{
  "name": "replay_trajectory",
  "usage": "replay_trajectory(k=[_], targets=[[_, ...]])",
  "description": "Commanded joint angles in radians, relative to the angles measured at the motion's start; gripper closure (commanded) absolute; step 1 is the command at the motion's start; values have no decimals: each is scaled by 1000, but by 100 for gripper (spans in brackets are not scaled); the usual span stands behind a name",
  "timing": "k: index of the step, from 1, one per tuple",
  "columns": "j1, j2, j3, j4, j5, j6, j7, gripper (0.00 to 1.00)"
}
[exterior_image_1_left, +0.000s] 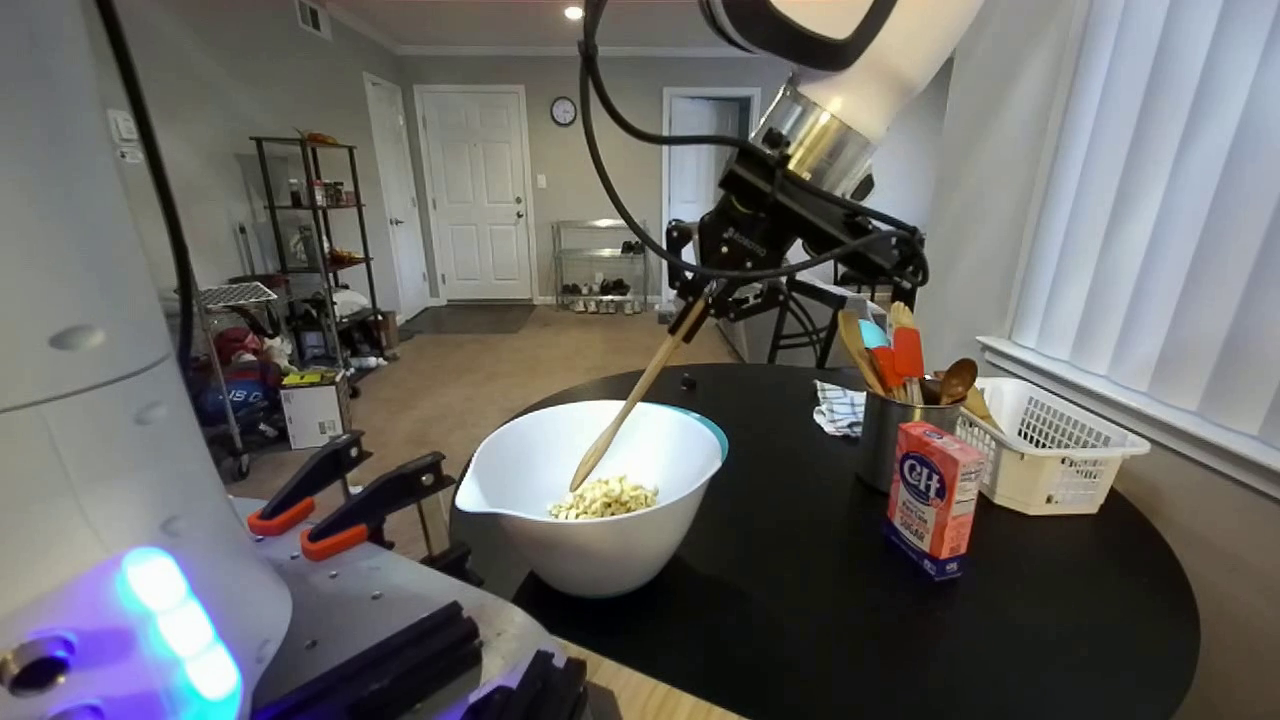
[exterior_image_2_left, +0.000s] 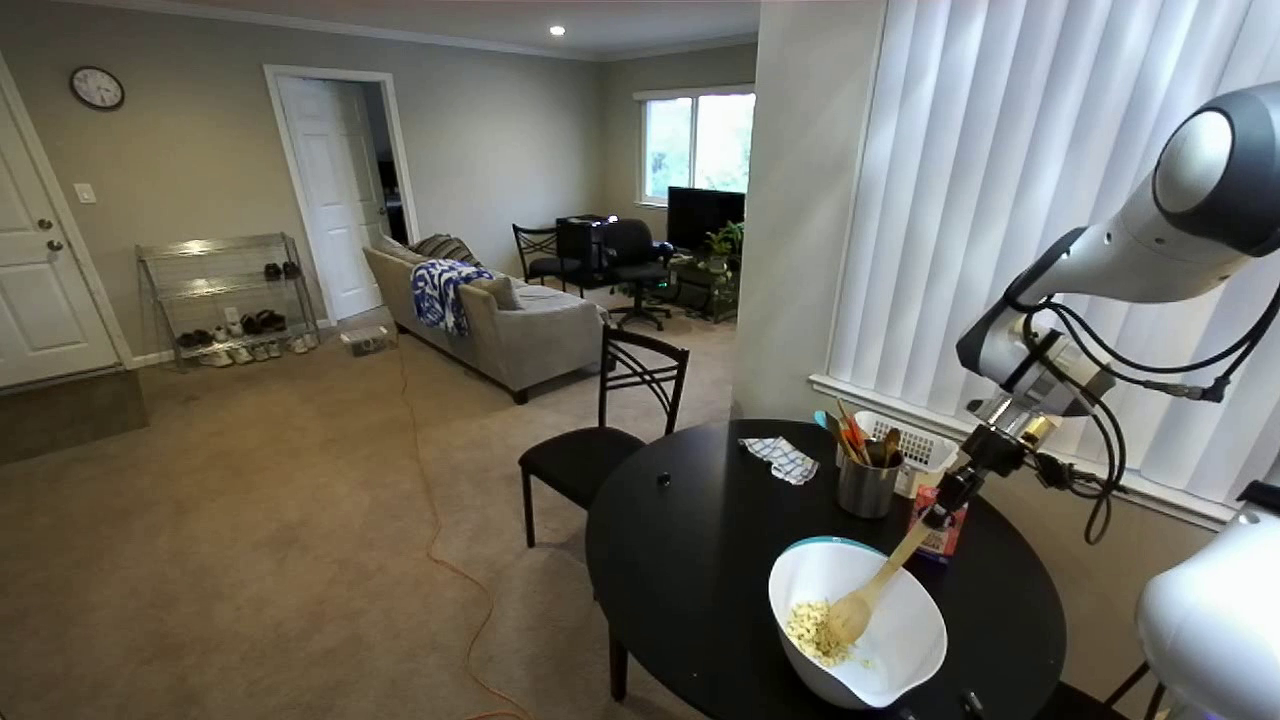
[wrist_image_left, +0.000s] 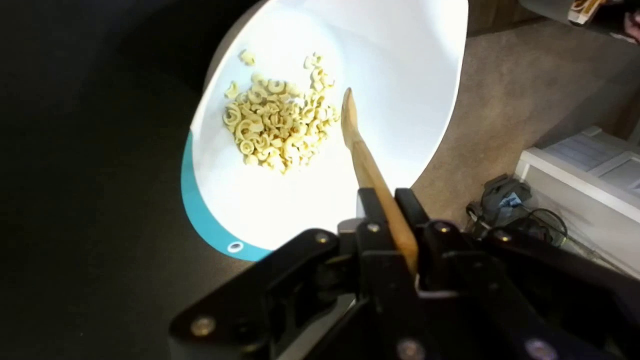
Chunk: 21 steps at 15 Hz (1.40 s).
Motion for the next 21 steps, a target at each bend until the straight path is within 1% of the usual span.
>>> replay_trajectory(k=[1,5,7,8,16,17,21], targets=[[31,-66,33,-62,-28,107,-6,94],[54,-51,71,-92,-5,207,-41,94],[56,-48,82,-107,-16,223,-38,94],[49,-32,79,-72,-11,185,-7,88],[52,-33,84,-84,-11,194,-9,88],[52,-33,84,-84,-11,194,-9,94],[68,-105,80,-121,-54,277,21,94]])
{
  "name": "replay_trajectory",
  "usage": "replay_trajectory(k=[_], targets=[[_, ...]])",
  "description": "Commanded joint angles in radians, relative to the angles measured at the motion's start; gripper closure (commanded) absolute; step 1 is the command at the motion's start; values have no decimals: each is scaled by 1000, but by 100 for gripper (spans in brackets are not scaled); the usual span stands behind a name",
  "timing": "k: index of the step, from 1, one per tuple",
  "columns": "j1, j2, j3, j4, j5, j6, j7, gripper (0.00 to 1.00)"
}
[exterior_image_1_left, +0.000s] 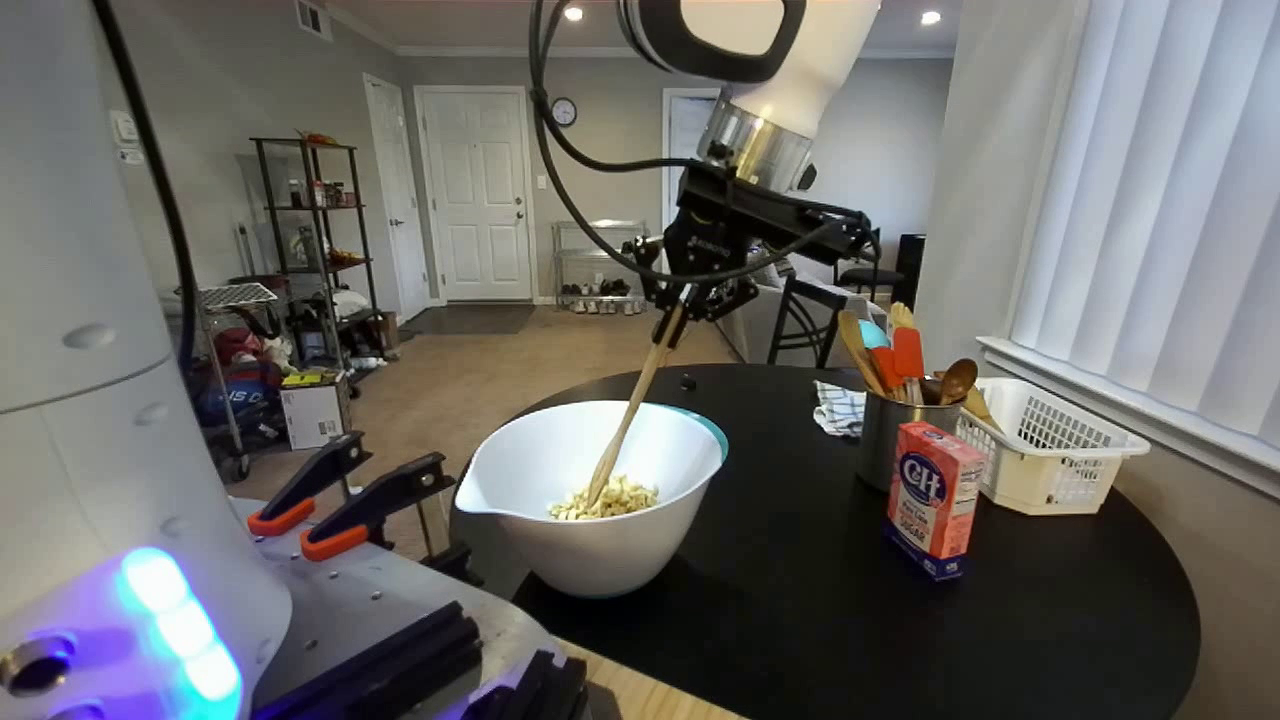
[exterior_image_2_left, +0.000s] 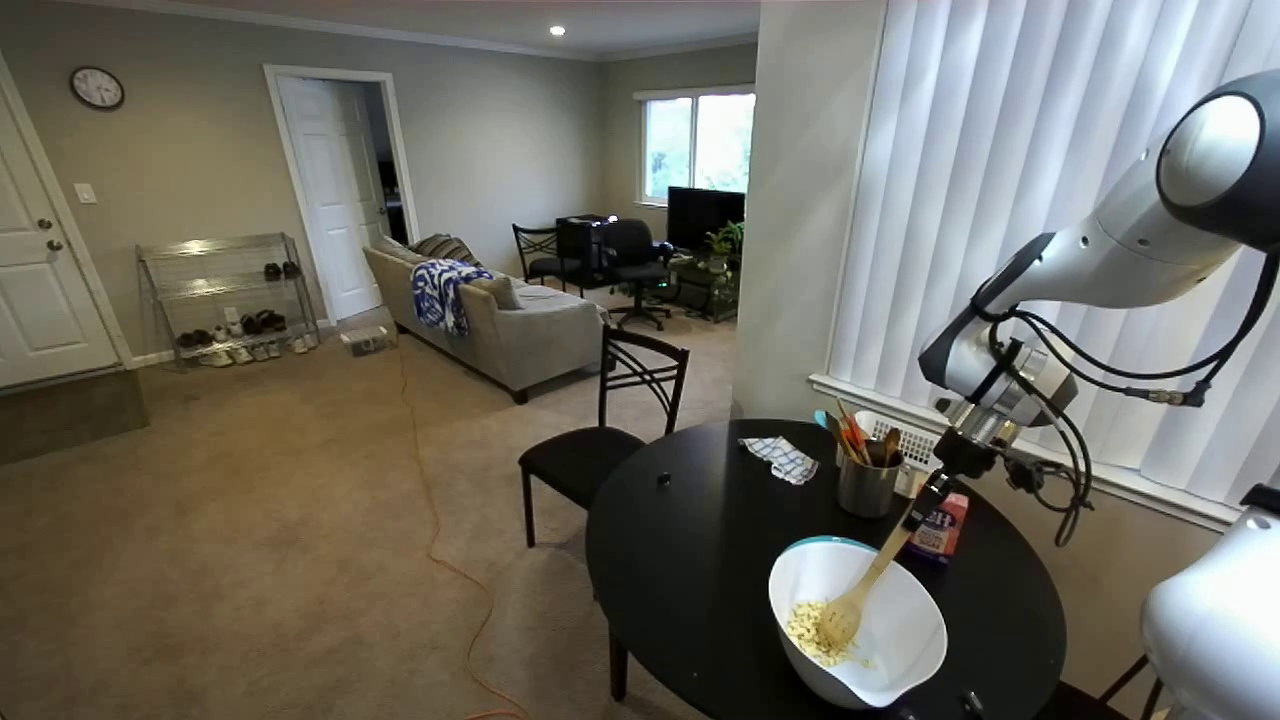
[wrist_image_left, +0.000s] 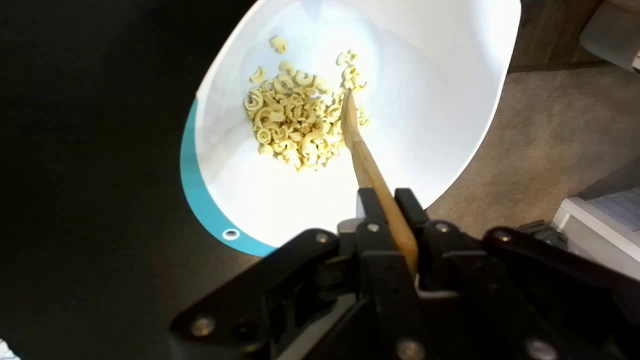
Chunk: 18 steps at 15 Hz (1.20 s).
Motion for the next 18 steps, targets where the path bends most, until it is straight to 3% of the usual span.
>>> replay_trajectory(k=[1,6,11,18], targets=[[18,-75,3,-45,-70,93,45,94],[45,-87,13,-77,-230,223,131,94],[74,-43,34,-88,-389,259,271,94],[100,-39,55,-94,-514,349,476,94]])
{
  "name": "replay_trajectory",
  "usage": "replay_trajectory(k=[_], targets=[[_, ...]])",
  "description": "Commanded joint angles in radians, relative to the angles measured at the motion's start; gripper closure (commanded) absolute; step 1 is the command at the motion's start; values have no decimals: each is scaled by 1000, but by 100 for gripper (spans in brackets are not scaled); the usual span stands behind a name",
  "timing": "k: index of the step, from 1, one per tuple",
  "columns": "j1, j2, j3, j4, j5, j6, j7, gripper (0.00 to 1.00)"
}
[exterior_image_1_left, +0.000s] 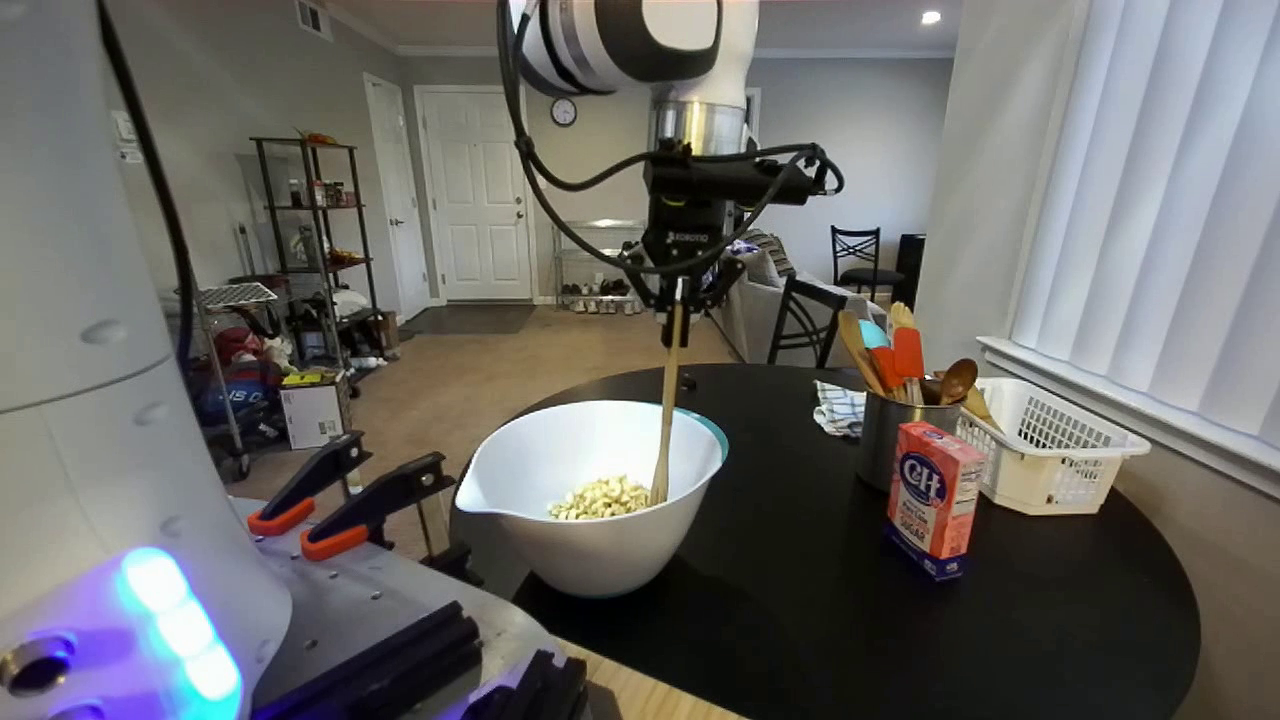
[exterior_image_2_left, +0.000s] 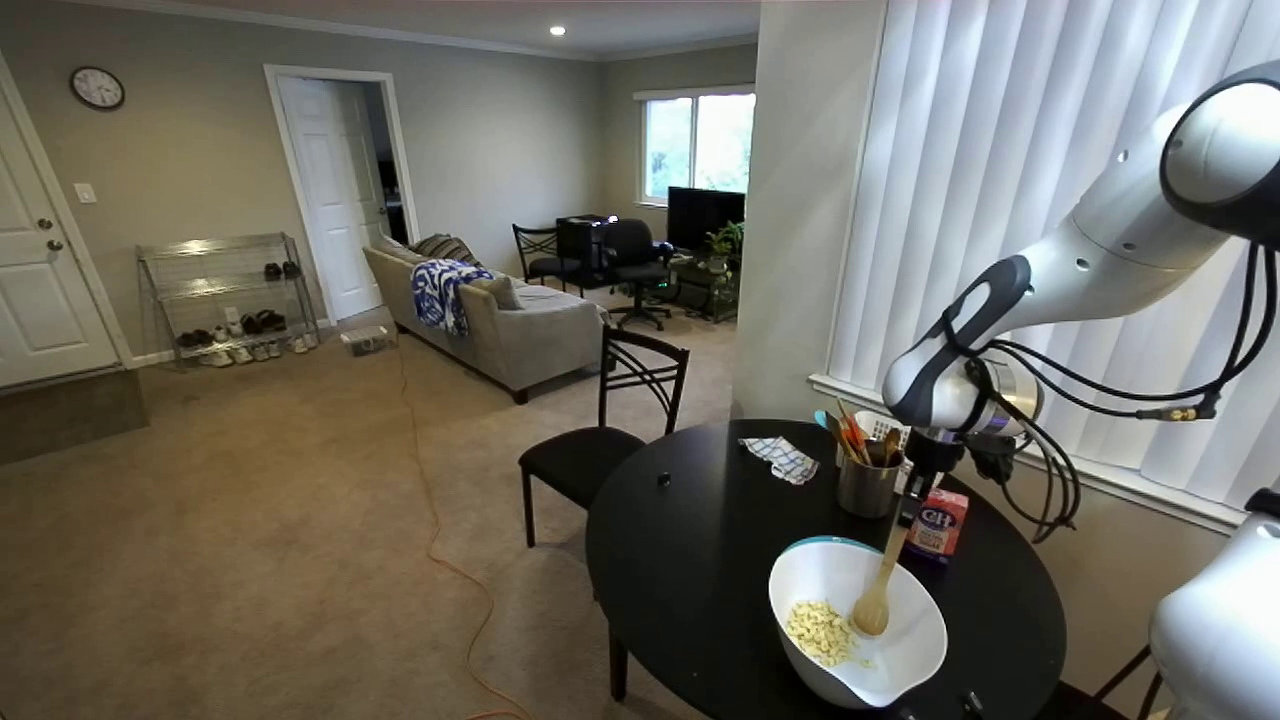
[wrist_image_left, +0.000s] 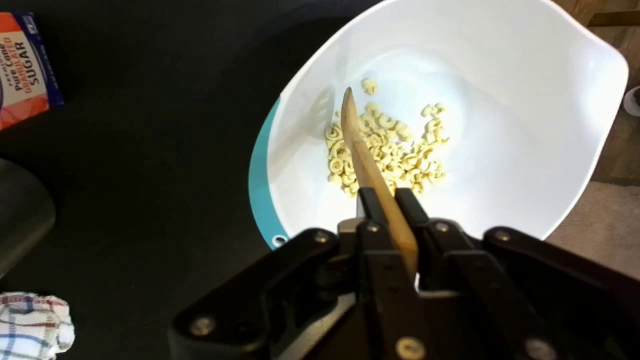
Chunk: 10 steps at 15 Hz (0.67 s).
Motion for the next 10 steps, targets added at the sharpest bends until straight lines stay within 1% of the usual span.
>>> replay_trajectory(k=[1,3,6,10], targets=[[6,-5,4,-21,-80,83,131,94],[3,2,11,-19,-88,106,174,94],[3,16,38,-8,-59,86,194,94],[-2,34,123,7,64,51,143,94]])
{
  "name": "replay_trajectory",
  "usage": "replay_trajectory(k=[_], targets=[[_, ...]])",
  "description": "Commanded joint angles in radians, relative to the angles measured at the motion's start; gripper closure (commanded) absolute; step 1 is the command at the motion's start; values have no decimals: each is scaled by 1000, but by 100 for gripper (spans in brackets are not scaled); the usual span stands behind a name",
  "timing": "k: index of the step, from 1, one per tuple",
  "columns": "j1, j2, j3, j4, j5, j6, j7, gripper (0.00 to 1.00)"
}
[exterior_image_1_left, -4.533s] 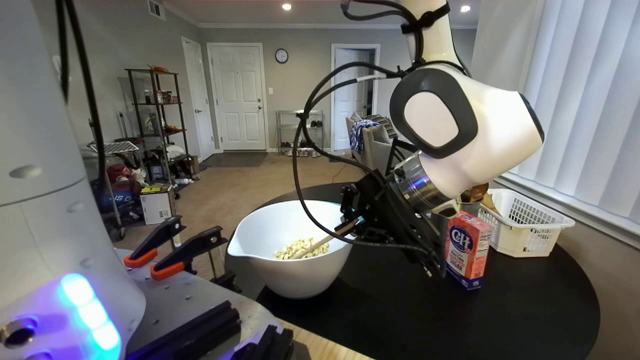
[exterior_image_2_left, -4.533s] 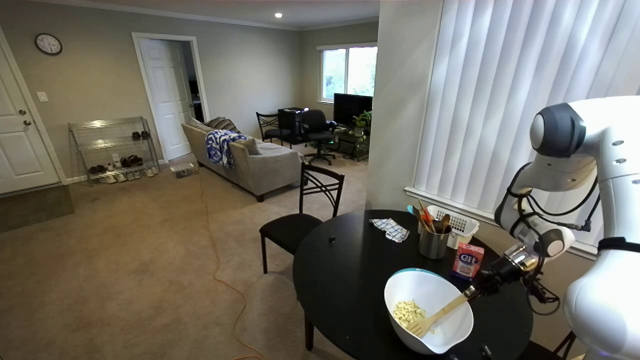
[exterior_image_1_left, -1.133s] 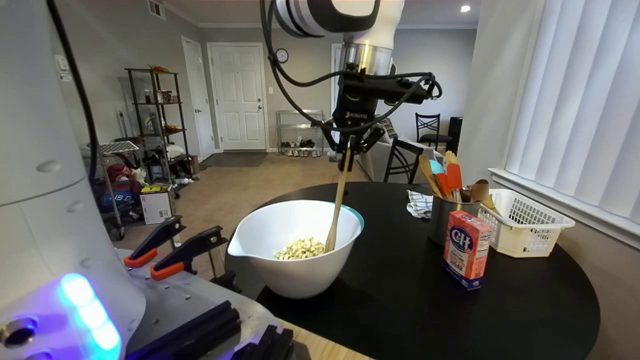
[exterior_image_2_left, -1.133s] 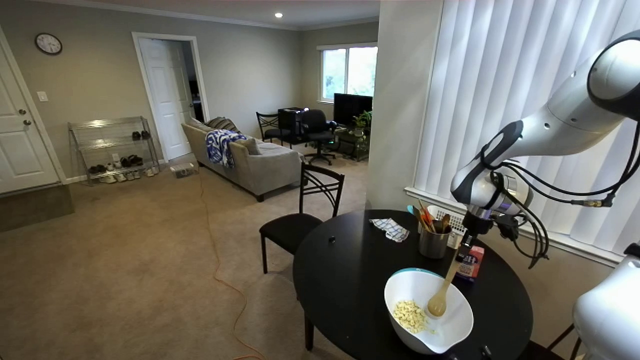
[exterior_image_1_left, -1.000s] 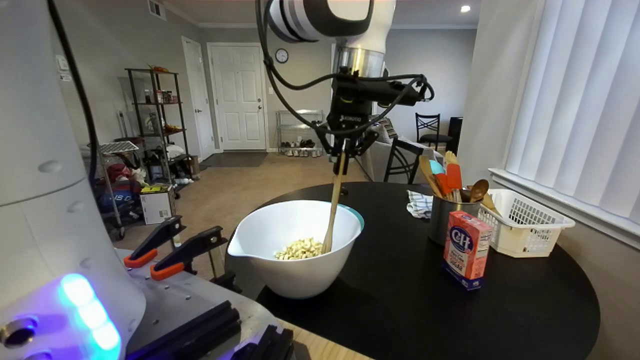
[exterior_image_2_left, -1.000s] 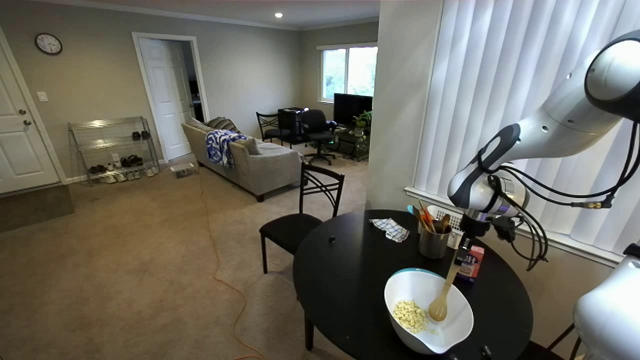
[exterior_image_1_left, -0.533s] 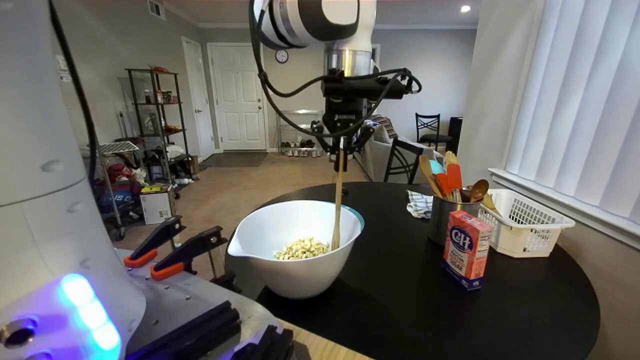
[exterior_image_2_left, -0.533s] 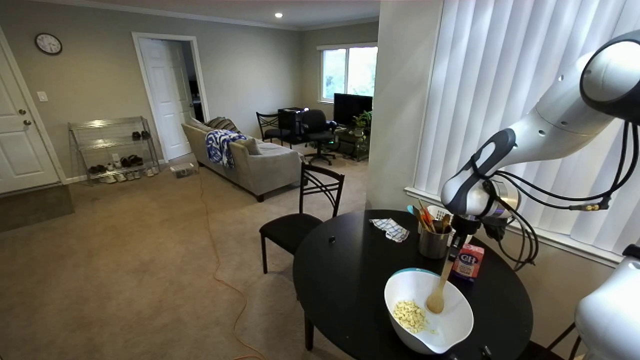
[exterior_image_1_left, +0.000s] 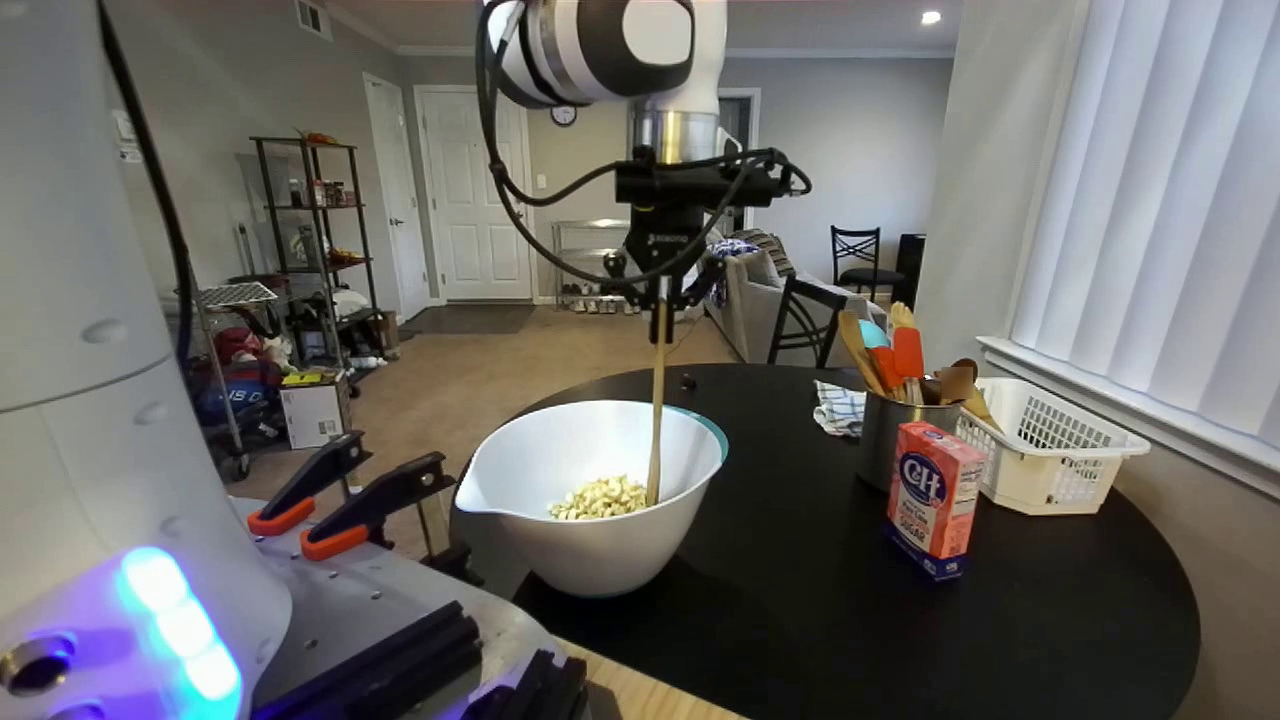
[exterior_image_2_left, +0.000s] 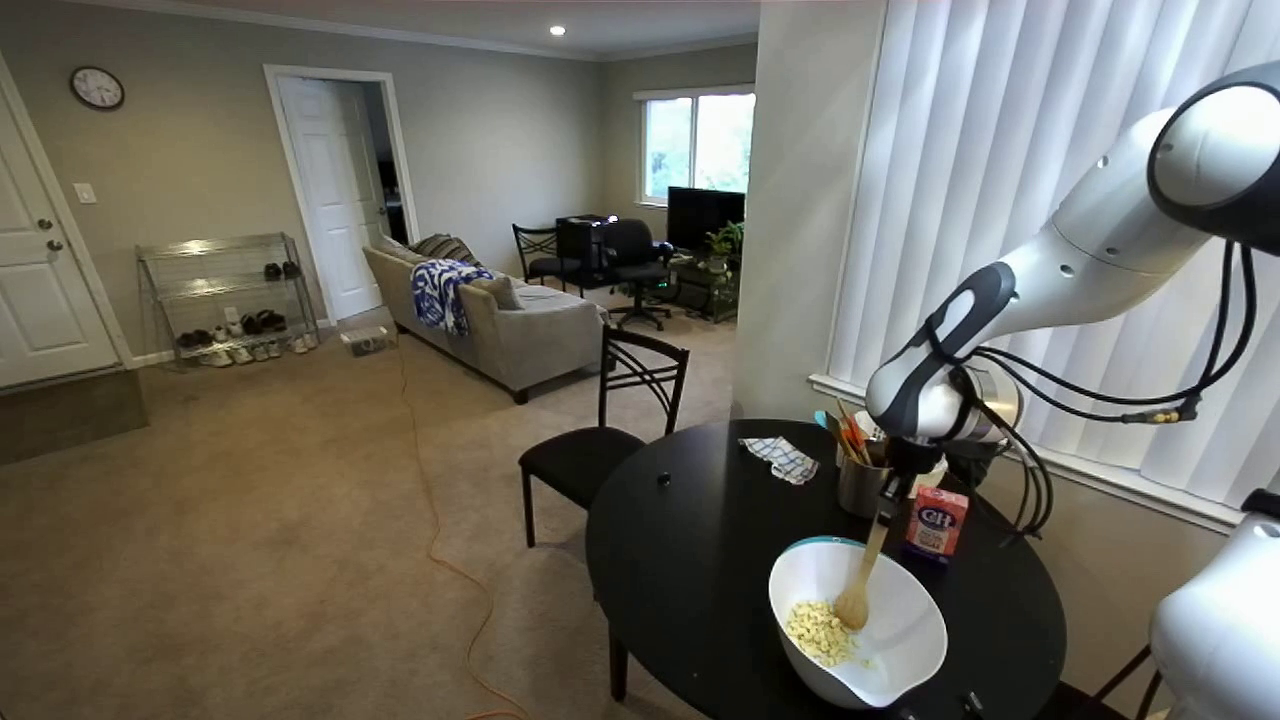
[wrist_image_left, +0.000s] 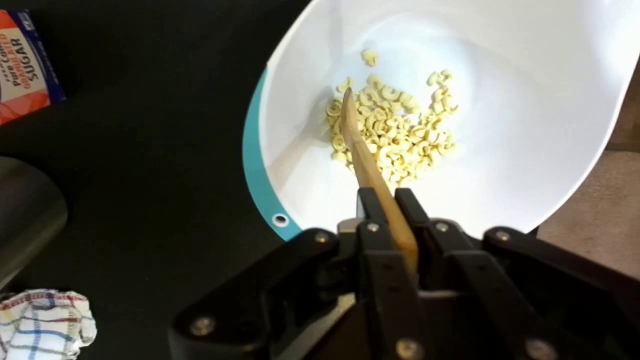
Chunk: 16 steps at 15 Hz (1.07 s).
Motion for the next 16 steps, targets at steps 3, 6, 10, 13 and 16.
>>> replay_trajectory(k=[3,6,10,13,16], targets=[[-14,23,113,15,168,-32,-49,94],[-26,21,136,22,229,-70,-114,94],[-25,14,84,27,121,-129,-157,94],[-22,7,31,36,4,-149,-136,94],[-42,7,-15,40,-76,-155,-154,94]])
